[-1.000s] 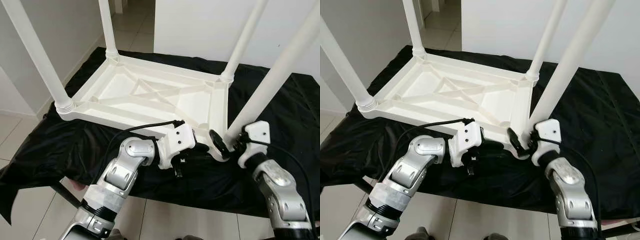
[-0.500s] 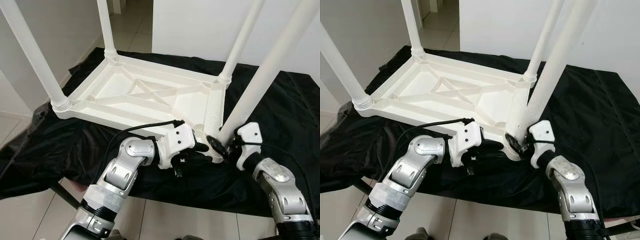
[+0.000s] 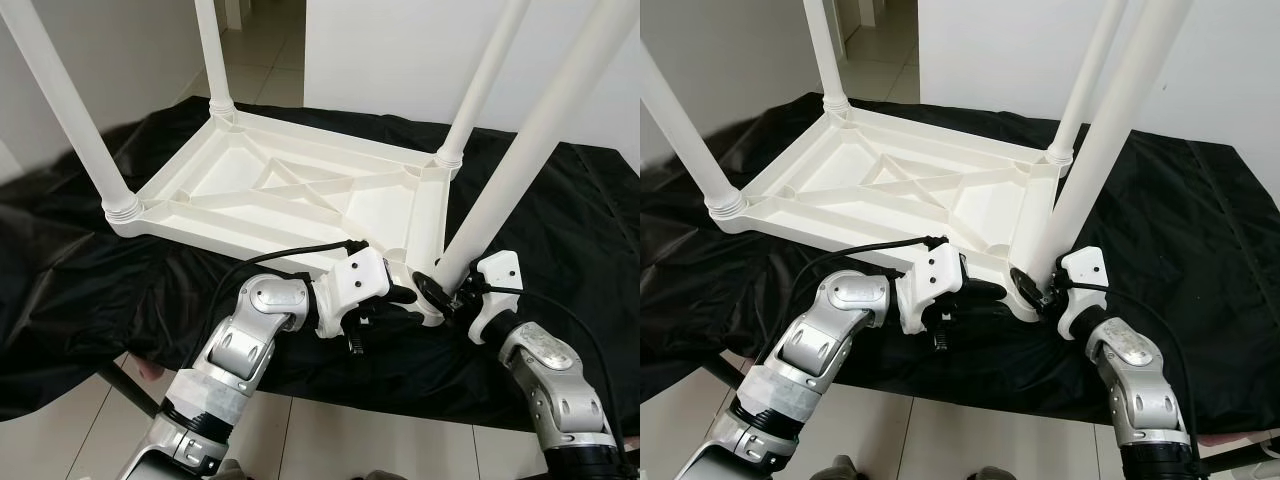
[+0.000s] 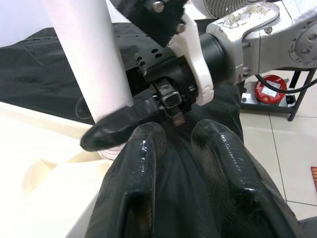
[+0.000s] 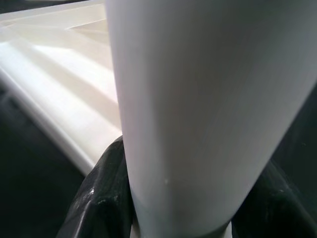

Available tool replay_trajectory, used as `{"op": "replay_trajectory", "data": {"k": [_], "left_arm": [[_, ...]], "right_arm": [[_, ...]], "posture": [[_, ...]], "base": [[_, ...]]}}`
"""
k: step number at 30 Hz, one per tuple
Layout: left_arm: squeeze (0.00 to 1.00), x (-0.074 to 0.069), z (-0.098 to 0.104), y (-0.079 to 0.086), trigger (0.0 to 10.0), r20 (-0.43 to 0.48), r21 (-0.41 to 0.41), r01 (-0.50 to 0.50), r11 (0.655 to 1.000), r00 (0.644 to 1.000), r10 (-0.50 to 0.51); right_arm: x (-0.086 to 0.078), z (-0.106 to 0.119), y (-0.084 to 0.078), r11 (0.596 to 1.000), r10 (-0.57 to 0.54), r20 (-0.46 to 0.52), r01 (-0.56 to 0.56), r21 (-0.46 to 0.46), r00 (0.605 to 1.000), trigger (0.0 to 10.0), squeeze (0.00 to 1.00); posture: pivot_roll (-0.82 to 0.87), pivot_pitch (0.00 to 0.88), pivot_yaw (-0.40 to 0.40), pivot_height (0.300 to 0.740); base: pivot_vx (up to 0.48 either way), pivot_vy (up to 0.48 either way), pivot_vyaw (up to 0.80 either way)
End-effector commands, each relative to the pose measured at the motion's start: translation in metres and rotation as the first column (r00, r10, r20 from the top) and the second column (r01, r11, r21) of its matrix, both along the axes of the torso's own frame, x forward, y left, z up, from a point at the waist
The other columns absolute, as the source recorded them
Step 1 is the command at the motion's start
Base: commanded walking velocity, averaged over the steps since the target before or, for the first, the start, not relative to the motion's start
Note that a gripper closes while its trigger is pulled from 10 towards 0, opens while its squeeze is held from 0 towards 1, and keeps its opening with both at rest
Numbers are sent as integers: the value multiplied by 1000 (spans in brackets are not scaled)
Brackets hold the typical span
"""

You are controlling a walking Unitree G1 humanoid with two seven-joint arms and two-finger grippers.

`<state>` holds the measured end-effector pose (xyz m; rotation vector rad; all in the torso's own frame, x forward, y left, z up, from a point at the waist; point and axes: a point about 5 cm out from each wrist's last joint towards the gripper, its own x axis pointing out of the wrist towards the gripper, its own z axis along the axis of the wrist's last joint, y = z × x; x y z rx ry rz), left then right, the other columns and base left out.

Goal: Building children table

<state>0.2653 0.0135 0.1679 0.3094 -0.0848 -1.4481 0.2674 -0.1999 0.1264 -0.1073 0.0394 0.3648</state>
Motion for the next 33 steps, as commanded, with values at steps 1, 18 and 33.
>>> {"op": "replay_trajectory", "data": {"k": [1, 18, 33], "left_arm": [[0, 5, 1, 2, 10000, 13, -16, -104, 994, 994, 104], [0, 3, -1, 3, 10000, 10, -15, -110, 994, 994, 110], [0, 3, -1, 2, 10000, 8, -15, -105, 994, 994, 106]], "right_arm": [[1, -9, -6, 994, -105, -50, 105, -8, 993, 10000, 0], [-12, -12, 26, 814, -572, -73, 576, 77, 817, 10000, 0], [-22, -10, 19, 759, -637, -76, 641, 116, 767, 10000, 1000]], "posture": [[-9, 0, -17, 740], [-1, 0, -34, 740], [-10, 0, -33, 740]], "base": [[0, 0, 0], [0, 0, 0], [0, 0, 0]]}}
